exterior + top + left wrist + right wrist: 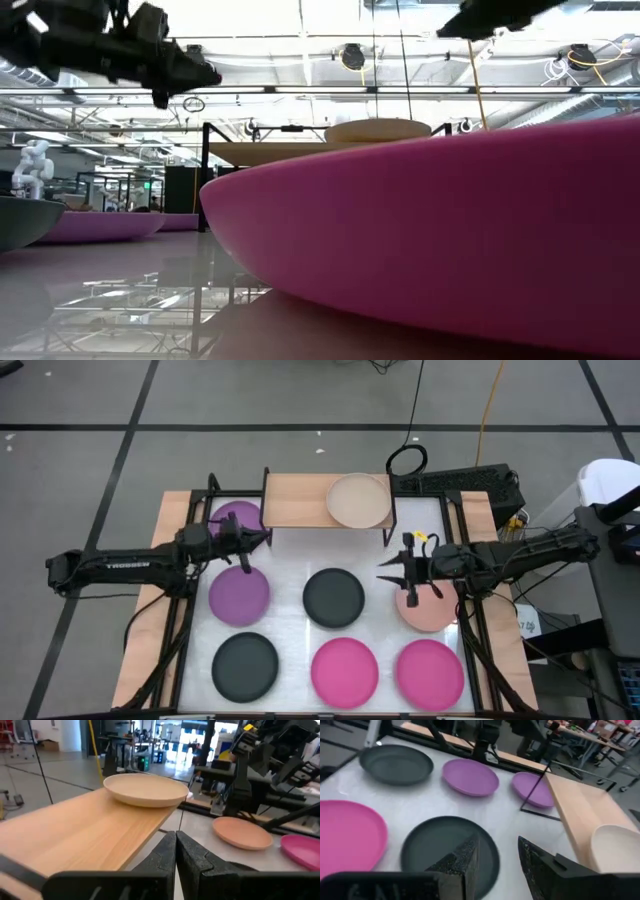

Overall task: Place and stack plates onto a shelf
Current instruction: Stack the top purple plate on top of the brown plate on the shelf

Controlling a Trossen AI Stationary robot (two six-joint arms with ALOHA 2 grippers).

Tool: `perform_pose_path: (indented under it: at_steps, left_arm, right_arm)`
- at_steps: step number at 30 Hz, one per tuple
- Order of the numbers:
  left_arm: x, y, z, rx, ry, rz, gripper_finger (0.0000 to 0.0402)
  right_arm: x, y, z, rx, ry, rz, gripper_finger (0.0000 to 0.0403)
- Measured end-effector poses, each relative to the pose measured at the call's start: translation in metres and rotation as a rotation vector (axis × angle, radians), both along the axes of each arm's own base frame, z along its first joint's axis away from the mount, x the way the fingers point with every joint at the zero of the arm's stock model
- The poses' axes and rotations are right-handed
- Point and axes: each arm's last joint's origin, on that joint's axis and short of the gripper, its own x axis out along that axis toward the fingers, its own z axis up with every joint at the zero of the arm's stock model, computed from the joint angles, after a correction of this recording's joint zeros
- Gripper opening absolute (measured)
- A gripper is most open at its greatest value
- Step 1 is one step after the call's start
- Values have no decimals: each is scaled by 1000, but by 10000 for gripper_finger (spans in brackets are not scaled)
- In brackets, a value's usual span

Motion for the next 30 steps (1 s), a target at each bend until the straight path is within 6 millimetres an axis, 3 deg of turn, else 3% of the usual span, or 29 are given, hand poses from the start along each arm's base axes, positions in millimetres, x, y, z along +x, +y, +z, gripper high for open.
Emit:
perform_pose_path:
  at_steps: [4, 13, 19, 23, 30]
  left_arm:
    - [5, -12, 16, 35, 2, -8, 15]
    - [4, -24, 48, 16, 369, 144, 15]
    - [12, -26, 70, -20, 523, 182, 15]
    - [21, -25, 70, -27, 630, 190, 15]
    - [33, -25, 45, -52, 886, 207, 15]
  right_arm:
    - [-12, 4, -5, 35, -29, 18, 121]
    - [-38, 6, -2, 74, -172, 53, 121]
    - [-47, 5, -7, 70, -234, 66, 121]
    - [-51, 4, -12, 72, -236, 69, 121]
    - [-56, 2, -17, 94, -248, 66, 121]
